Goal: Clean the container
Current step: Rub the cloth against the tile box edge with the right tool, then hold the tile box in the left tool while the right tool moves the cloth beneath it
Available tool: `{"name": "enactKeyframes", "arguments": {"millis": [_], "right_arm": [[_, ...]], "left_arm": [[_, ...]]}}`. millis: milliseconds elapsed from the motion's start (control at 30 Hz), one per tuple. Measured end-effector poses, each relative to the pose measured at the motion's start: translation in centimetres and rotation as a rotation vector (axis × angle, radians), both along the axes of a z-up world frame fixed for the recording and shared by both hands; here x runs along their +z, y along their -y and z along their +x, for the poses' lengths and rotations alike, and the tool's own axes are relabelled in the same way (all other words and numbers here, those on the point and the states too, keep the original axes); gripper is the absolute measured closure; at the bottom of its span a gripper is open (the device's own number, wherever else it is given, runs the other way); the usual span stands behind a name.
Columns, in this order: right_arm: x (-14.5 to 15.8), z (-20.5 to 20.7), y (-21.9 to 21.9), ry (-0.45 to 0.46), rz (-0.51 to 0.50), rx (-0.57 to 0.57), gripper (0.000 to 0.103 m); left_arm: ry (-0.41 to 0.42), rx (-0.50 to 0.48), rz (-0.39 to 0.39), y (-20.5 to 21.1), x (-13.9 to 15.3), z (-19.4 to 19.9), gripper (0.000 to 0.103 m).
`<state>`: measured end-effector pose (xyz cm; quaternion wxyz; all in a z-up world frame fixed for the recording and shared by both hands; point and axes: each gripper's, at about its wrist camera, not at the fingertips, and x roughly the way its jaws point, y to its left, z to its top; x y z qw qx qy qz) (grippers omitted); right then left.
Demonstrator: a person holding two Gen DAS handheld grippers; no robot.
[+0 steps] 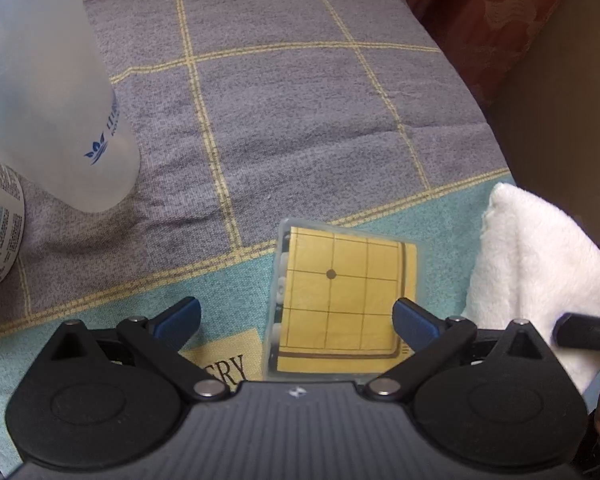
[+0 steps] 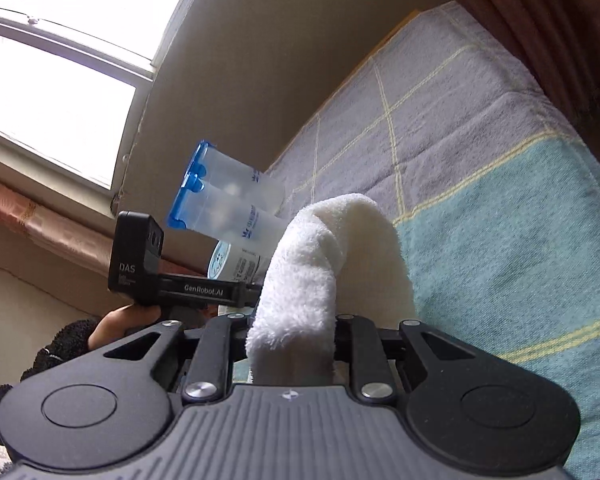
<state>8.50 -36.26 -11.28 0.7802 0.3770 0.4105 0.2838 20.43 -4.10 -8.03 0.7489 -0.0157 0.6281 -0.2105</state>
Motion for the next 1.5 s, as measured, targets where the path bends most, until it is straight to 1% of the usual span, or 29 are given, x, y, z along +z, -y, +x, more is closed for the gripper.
{"name": "enactKeyframes", "arguments": {"millis": [100, 200, 300, 500, 667, 833, 967, 1100, 1333, 1500], "right_arm": [[-0.1, -0.1, 0.5, 0.002, 0.003, -0.014, 0.078], [-0.3, -0.2, 0.7, 0.004, 0.012, -0.016, 0.078], [-0.4, -0.4, 1.0, 0.008, 0.023, -0.016, 0.078], [-0.8, -1.0, 2.1, 0.013, 0.048, -0.031, 0.078], [-1.1, -1.3, 2.8, 0.018, 0.063, -0.036, 0.078], [-1.4, -1.3, 2.9, 0.02, 0.069, -0.028, 0.078], [-1.6, -1.2, 3.0, 0.019, 0.071, -0.03, 0.078], [-1.8, -1.1, 3.0, 0.012, 0.07, -0.035, 0.078], [-1.9, -1.0, 2.9, 0.01, 0.073, -0.03, 0.078], [-1.9, -0.7, 2.6, 0.009, 0.07, -0.024, 0.078]], "left_arm": [[0.035, -0.045, -0.017, 0.5, 0.5, -1.0, 0.001], [0.074, -0.11, 0.006, 1.4, 0.6, -1.8, 0.001], [0.092, -0.145, 0.047, 2.3, 0.3, -2.1, 0.001], [0.111, -0.165, 0.072, 3.5, -0.4, -2.0, 0.001], [0.155, -0.175, 0.109, 4.4, -1.0, -2.3, 0.001], [0.159, -0.179, 0.136, 4.7, -1.4, -2.0, 0.003], [0.143, -0.184, 0.137, 4.9, -1.7, -1.9, 0.008], [0.148, -0.195, 0.136, 4.8, -1.6, -2.0, 0.008], [0.144, -0.209, 0.17, 3.1, -1.5, -2.0, 0.008], [0.126, -0.171, 0.17, 2.4, -1.7, -1.8, 0.008]]}}
